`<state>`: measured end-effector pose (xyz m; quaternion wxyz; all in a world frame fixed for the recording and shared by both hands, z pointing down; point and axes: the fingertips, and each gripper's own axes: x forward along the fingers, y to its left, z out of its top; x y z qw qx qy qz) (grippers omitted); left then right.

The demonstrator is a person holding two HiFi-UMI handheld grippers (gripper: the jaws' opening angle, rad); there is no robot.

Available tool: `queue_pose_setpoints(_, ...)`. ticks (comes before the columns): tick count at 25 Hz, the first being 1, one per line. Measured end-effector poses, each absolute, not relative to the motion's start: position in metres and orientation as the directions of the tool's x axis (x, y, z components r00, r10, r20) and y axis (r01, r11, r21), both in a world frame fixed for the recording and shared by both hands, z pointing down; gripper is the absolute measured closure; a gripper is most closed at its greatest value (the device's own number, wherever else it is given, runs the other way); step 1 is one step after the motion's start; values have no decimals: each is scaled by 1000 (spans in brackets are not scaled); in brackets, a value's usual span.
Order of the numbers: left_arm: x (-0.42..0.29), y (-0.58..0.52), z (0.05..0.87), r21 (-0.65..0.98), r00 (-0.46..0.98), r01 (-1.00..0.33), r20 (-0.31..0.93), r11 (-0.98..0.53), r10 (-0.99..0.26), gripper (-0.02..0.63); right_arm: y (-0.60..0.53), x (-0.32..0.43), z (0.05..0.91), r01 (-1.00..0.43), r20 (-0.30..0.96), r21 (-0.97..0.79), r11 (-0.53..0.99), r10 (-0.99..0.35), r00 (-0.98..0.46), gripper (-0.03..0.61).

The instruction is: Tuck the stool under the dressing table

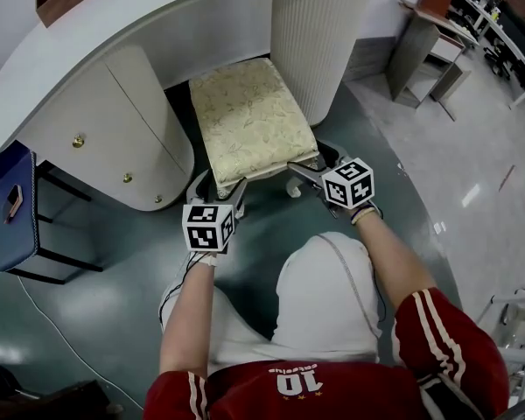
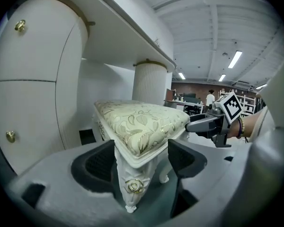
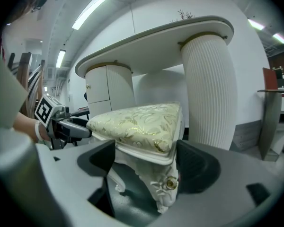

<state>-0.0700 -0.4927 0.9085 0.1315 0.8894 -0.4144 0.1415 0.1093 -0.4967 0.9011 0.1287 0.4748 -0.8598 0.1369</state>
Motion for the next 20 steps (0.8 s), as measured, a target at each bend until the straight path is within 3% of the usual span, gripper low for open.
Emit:
queue_pose_setpoints(10, -75, -566, 901, 101, 540, -831, 377, -547, -752, 291, -573, 105, 898, -873, 371, -67, 484, -800, -472, 184)
queue_pose_setpoints(20, -82, -649, 897, 74, 454, -881, 414, -468, -789, 308, -656, 98, 897, -932, 430, -73, 356, -832, -352, 198)
